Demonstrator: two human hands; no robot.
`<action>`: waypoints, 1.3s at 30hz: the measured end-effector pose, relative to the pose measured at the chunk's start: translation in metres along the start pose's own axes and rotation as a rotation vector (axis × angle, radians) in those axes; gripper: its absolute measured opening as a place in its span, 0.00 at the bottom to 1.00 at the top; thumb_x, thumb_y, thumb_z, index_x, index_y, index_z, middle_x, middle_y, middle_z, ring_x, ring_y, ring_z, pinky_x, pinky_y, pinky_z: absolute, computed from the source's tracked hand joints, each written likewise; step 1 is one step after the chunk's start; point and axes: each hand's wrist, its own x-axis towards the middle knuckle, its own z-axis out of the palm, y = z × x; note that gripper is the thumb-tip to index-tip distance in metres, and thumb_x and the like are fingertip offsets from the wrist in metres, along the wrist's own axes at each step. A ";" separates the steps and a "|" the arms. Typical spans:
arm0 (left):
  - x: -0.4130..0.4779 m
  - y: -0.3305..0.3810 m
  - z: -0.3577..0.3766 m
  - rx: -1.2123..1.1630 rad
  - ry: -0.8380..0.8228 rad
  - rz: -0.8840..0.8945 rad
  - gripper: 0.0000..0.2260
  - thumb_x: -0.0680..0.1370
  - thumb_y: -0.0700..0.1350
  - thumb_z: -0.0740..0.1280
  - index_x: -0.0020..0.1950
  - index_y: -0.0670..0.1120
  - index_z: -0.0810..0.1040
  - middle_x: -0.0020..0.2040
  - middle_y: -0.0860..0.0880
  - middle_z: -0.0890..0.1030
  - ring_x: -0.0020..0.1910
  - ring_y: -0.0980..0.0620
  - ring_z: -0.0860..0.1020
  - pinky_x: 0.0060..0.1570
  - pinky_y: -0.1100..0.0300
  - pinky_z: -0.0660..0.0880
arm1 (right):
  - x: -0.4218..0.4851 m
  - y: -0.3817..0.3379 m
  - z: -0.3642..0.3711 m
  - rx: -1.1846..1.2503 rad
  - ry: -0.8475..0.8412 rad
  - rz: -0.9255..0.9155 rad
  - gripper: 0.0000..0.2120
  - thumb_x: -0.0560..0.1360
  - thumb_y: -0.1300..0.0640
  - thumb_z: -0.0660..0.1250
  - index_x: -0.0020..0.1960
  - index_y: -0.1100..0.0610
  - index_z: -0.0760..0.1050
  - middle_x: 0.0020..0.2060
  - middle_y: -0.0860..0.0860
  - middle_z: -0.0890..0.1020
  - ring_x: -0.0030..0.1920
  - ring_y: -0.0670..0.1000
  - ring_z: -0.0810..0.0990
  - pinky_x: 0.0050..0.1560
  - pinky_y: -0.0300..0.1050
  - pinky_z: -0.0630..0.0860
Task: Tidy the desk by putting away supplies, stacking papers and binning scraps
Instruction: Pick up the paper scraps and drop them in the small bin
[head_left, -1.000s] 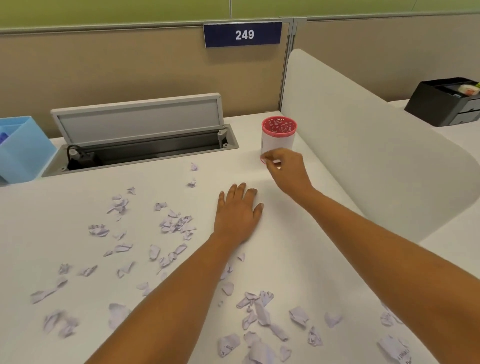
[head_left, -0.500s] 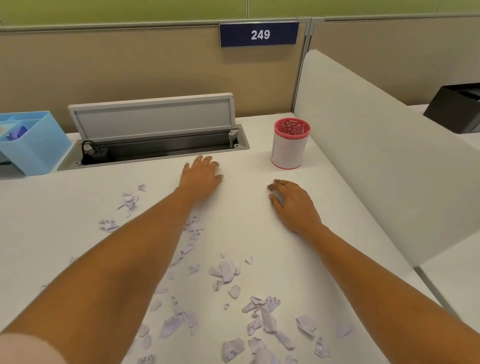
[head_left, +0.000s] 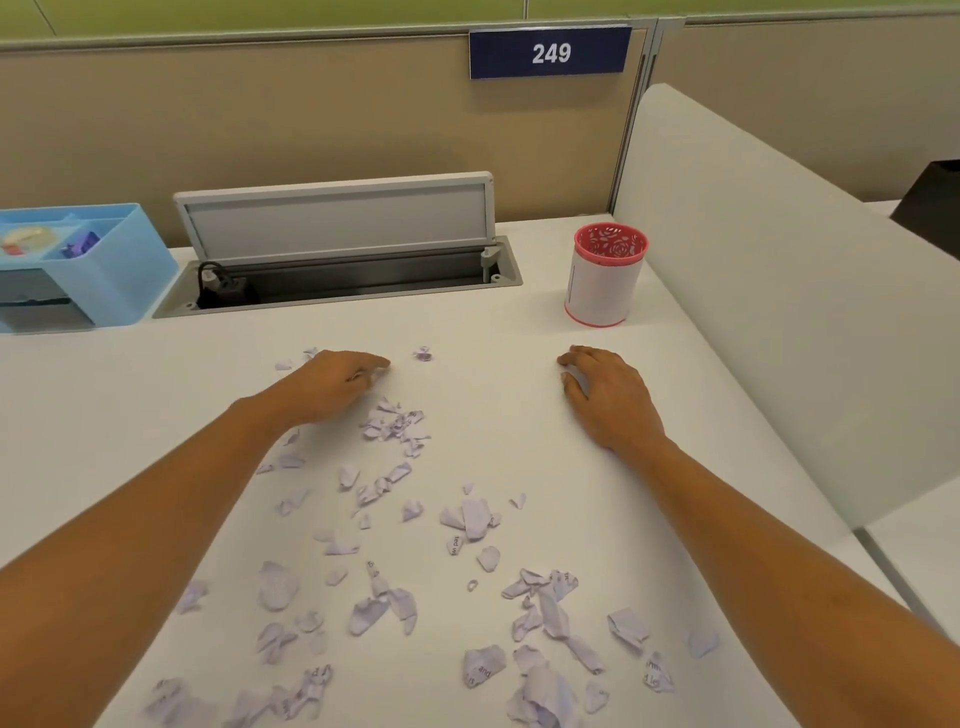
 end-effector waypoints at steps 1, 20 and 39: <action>-0.005 -0.002 0.003 -0.023 -0.008 -0.001 0.18 0.82 0.39 0.54 0.71 0.45 0.66 0.72 0.46 0.67 0.70 0.46 0.66 0.69 0.56 0.60 | 0.000 0.000 0.000 -0.001 0.001 0.000 0.16 0.80 0.56 0.56 0.65 0.56 0.71 0.68 0.51 0.71 0.69 0.51 0.67 0.68 0.44 0.59; 0.033 0.048 0.026 0.028 0.204 0.089 0.18 0.80 0.35 0.58 0.71 0.40 0.67 0.72 0.43 0.67 0.69 0.45 0.68 0.67 0.63 0.60 | 0.001 0.000 0.001 0.006 0.028 0.000 0.15 0.78 0.57 0.58 0.64 0.57 0.73 0.65 0.51 0.74 0.67 0.52 0.69 0.67 0.45 0.62; 0.057 0.120 -0.013 0.018 0.402 0.085 0.11 0.77 0.41 0.66 0.57 0.40 0.80 0.56 0.43 0.82 0.54 0.47 0.79 0.58 0.63 0.70 | -0.002 -0.003 -0.001 -0.065 0.059 0.084 0.16 0.78 0.54 0.56 0.64 0.56 0.72 0.65 0.50 0.73 0.67 0.51 0.68 0.67 0.48 0.58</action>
